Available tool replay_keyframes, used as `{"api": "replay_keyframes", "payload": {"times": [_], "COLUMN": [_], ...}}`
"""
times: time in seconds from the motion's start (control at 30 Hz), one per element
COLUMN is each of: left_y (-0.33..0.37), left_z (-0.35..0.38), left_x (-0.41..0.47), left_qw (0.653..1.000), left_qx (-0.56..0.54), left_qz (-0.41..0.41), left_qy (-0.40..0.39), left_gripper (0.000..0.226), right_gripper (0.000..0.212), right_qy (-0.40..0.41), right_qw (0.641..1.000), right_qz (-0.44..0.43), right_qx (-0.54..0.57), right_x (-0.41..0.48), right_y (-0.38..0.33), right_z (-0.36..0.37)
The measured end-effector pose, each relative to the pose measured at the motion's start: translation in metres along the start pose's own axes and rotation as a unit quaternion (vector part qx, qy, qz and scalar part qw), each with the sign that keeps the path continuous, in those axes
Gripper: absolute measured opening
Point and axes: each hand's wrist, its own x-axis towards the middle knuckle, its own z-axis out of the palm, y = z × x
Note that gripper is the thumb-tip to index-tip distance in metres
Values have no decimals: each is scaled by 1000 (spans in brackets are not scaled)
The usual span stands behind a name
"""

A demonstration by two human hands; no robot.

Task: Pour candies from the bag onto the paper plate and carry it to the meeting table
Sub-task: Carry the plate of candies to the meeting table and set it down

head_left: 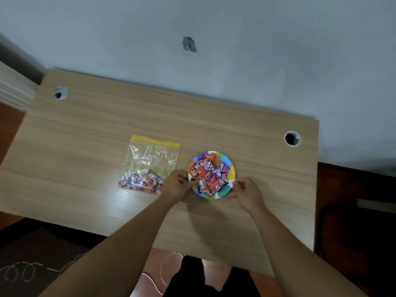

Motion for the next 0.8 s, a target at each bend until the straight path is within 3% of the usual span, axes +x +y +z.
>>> {"api": "replay_keyframes", "payload": {"times": [0.4,0.8], "left_y": [-4,13], "left_z": [19,19], "left_x": [-8,-47], "left_qw": [996,989], "left_qx": [-79,-133], "left_qz": [7,58], "left_qy": [40,-39], "left_gripper": [16,18], "right_gripper": [3,4], "right_qy": [3,60], "right_qw": [999,996], "right_qz": [18,2], "right_qx": [38,61], "right_x": [0,-59], "right_y": [-1,16], "right_z": [4,-25]}}
